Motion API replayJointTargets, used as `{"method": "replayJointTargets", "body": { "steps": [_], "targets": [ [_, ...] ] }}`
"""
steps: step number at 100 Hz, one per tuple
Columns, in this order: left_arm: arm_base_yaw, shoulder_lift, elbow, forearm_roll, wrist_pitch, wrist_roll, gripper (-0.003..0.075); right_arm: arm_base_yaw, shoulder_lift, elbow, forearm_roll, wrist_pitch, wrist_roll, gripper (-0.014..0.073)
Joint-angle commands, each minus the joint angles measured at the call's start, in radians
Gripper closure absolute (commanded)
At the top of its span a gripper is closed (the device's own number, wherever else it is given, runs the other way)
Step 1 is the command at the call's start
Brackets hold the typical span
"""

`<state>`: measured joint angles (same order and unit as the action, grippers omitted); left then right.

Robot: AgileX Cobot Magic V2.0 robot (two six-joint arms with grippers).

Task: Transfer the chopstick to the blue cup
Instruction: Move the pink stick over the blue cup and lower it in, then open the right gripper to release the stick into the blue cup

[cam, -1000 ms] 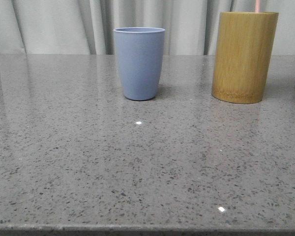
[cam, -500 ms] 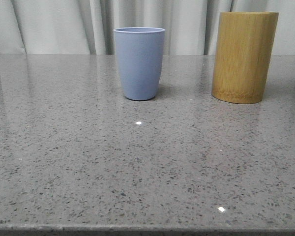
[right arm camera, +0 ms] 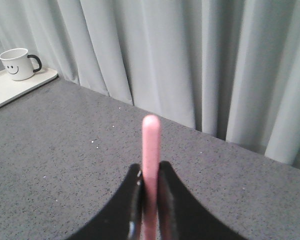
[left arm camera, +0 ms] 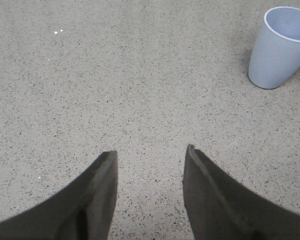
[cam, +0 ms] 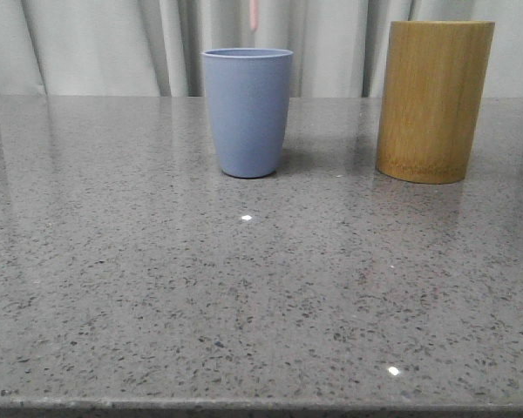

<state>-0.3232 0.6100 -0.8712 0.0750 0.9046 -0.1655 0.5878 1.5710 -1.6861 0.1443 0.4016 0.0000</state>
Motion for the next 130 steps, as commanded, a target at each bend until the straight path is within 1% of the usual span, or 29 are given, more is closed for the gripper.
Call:
{"method": "replayJointTargets", "body": {
  "steps": [1,21,46,80,84,89,94,99,108,115,130],
  "targets": [
    [0.001,0.002,-0.024,-0.002,-0.064,-0.007,0.0408,0.002,-0.014,-0.040,0.005,-0.108,-0.008,0.0656],
    [0.001,0.002,-0.024,-0.002,-0.064,-0.007,0.0408,0.002,0.034,-0.040,0.005,-0.146,-0.010,0.0656],
    [0.001,0.002,-0.024,-0.002,-0.064,-0.007,0.0408,0.002,0.096,-0.029,0.003,-0.134,-0.012,0.0656],
    [0.001,0.002,-0.024,-0.002,-0.064,-0.007,0.0408,0.002,0.103,0.013,-0.005,-0.116,-0.012,0.0646],
    [0.001,0.002,-0.024,-0.002,-0.064,-0.007,0.0408,0.002,0.104,0.013,-0.005,-0.113,-0.012,0.0627],
    [0.001,0.002,-0.024,-0.002,-0.064,-0.007,0.0408,0.002,0.104,0.013,-0.005,-0.111,-0.012,0.0581],
    [0.001,0.002,-0.024,-0.002,-0.064,-0.007,0.0408,0.002,0.104,0.013,-0.005,-0.106,-0.012,0.0513],
    [0.001,0.002,-0.024,-0.002,-0.064,-0.007,0.0408,0.002,0.104,0.013,-0.005,-0.100,-0.012,0.0426],
    [0.001,0.002,-0.024,-0.002,-0.064,-0.007,0.0408,0.002,0.104,0.013,-0.005,-0.096,-0.012,0.0304],
    [0.001,0.002,-0.024,-0.002,-0.064,-0.007,0.0408,0.002,0.103,0.013,-0.005,-0.098,-0.012,0.0267],
    [0.001,0.002,-0.024,-0.002,-0.064,-0.007,0.0408,0.002,0.092,0.013,-0.005,-0.099,-0.012,0.0267]
  ]
}}
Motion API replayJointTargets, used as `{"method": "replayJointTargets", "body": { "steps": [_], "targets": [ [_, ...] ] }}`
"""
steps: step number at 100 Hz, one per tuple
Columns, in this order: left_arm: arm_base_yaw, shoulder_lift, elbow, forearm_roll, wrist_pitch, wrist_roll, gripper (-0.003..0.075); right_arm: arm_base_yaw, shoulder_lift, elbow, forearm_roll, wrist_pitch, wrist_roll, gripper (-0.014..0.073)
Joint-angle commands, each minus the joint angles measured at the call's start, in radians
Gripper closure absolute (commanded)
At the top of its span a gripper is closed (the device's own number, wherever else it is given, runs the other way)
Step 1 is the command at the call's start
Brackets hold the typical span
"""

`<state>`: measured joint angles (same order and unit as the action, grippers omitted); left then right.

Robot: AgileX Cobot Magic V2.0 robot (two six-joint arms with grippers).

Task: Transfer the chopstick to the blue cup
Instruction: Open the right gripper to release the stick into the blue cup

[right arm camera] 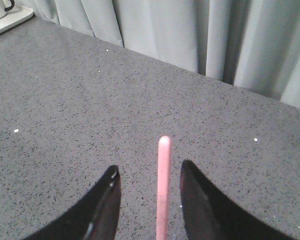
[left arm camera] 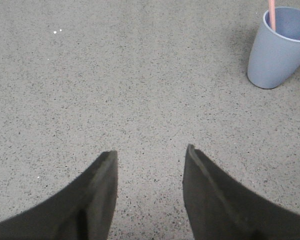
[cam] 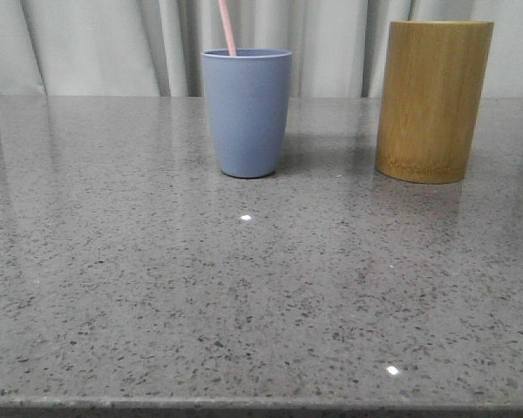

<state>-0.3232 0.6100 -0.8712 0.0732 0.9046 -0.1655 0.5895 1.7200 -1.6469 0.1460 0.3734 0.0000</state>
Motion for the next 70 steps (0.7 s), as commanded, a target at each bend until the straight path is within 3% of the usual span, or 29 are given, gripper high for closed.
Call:
{"method": "replayJointTargets", "body": {
  "steps": [1,42,55,70],
  "targets": [
    [0.001,0.002,-0.024,0.000,-0.064,-0.007,0.0408,0.000,-0.058,-0.027,-0.007,-0.071,-0.012,0.0267],
    [0.001,0.002,-0.024,0.000,-0.070,-0.007,0.0408,-0.042,-0.164,-0.020,-0.067,-0.017,-0.012,0.0291],
    [0.001,0.002,-0.024,0.000,-0.073,-0.007,0.0408,-0.077,-0.230,0.061,-0.067,-0.020,-0.012,0.0364],
    [0.001,0.002,-0.024,0.000,-0.082,-0.007,0.0408,-0.104,-0.349,0.212,-0.067,-0.070,-0.012,0.0378]
  ]
}}
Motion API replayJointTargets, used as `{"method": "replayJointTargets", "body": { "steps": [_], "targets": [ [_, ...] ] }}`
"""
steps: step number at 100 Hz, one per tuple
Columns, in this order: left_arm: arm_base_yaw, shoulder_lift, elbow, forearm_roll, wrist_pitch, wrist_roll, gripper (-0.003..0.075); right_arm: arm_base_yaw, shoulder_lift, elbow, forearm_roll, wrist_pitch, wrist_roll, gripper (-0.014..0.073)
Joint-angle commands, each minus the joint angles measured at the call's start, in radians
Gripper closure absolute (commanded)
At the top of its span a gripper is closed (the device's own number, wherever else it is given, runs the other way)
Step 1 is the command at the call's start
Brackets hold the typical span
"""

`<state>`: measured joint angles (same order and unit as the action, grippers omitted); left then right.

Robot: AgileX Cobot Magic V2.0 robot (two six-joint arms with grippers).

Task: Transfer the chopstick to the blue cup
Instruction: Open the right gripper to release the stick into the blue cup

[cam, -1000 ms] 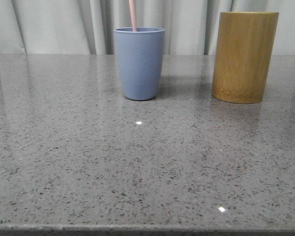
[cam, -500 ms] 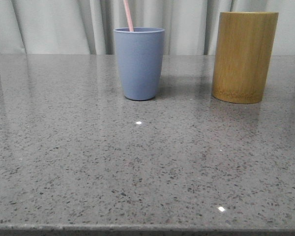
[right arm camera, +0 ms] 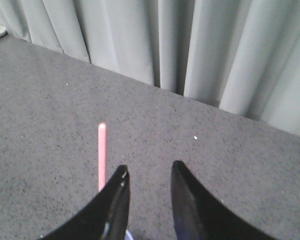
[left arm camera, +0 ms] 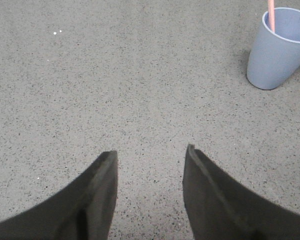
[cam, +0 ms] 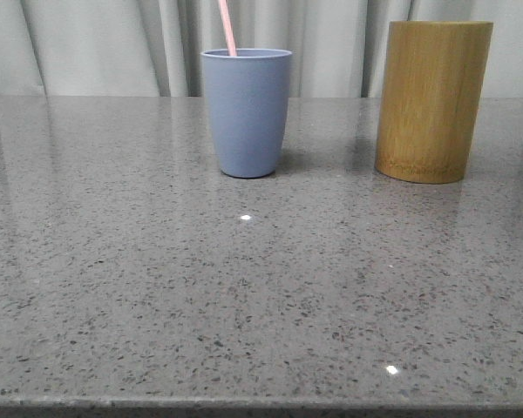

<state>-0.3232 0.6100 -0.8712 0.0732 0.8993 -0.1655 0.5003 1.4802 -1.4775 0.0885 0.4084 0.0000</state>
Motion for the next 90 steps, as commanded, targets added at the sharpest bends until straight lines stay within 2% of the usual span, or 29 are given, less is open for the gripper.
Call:
{"method": "replayJointTargets", "body": {
  "steps": [1,15,58,67,75,85,90],
  "targets": [
    [0.001,0.002,-0.024,0.000,-0.079,-0.007,0.0408,-0.017,-0.115,0.059,-0.009,-0.113,-0.012,0.0378],
    [0.001,0.002,-0.024,0.000,-0.107,-0.007,0.0408,-0.035,-0.242,0.208,-0.011,-0.171,-0.012,0.0378],
    [0.001,0.002,-0.024,0.000,-0.141,-0.007,0.0411,-0.085,-0.632,0.554,-0.011,-0.177,-0.012,0.0381],
    [0.001,0.002,-0.024,0.000,-0.140,-0.007,0.0447,-0.085,-0.696,0.608,-0.011,-0.175,-0.012,0.0382],
    [0.001,0.002,-0.024,0.000,-0.140,-0.007,0.0513,-0.085,-0.758,0.647,-0.011,-0.173,-0.012,0.0391],
    [0.001,0.002,-0.024,0.000,-0.140,-0.007,0.0603,-0.085,-0.826,0.689,-0.011,-0.165,-0.012,0.0452],
    [0.001,0.000,-0.024,0.000,-0.140,-0.007,0.0647,-0.085,-0.858,0.707,-0.011,-0.158,-0.012,0.0508]
  ]
}}
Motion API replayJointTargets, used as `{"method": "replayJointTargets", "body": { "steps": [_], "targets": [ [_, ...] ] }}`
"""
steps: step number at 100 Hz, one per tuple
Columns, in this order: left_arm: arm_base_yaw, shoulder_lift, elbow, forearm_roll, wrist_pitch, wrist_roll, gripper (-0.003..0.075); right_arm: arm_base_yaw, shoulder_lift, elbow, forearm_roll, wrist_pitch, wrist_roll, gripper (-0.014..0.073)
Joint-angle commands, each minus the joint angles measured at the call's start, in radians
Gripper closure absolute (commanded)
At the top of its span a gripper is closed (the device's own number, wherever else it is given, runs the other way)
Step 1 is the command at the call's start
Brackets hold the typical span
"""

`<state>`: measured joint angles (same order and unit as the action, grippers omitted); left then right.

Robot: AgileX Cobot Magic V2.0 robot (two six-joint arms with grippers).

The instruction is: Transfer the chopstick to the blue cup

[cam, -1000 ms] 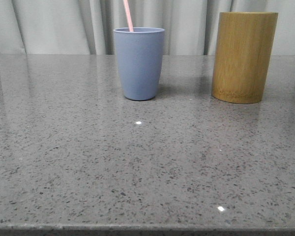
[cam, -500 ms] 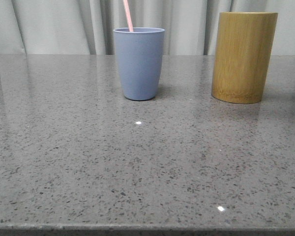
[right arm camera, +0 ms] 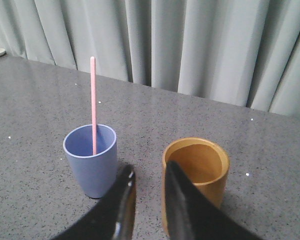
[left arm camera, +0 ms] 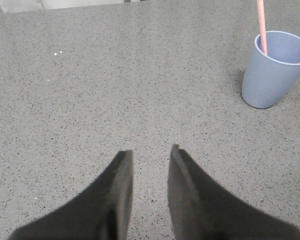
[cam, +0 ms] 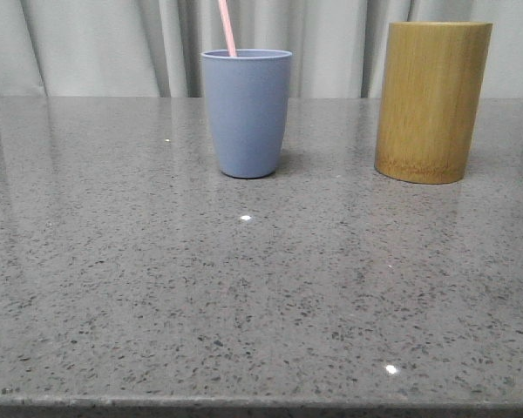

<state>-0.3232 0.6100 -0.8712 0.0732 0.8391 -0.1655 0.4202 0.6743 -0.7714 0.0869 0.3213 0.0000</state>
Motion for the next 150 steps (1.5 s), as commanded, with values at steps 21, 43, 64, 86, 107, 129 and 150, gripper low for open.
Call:
{"method": "replayJointTargets", "body": {
  "steps": [21,43,64,86,107,129,150],
  "targets": [
    [0.001,-0.007,-0.004,0.000,-0.104,-0.005,0.0739,-0.005,-0.162,0.061,-0.009,-0.010,-0.012,0.0654],
    [0.001,-0.116,0.117,-0.003,-0.186,-0.005,0.0739,-0.005,-0.284,0.155,-0.009,-0.010,-0.012,0.0654],
    [0.001,-0.281,0.252,-0.003,-0.230,-0.005,0.0739,-0.005,-0.413,0.268,-0.009,-0.039,-0.012,0.0654],
    [0.001,-0.454,0.362,-0.003,-0.232,-0.005,0.0739,-0.005,-0.541,0.365,-0.009,-0.061,-0.012,0.0654],
    [0.001,-0.524,0.401,-0.003,-0.232,-0.005,0.0739,-0.005,-0.587,0.374,-0.010,-0.055,-0.012,0.0654],
    [0.001,-0.524,0.401,-0.015,-0.230,-0.005,0.0739,-0.005,-0.587,0.374,-0.010,-0.054,-0.012,0.0654],
    [0.001,-0.524,0.401,-0.015,-0.230,-0.005,0.0739,-0.005,-0.587,0.374,-0.010,-0.054,-0.012,0.0654]
  ]
}}
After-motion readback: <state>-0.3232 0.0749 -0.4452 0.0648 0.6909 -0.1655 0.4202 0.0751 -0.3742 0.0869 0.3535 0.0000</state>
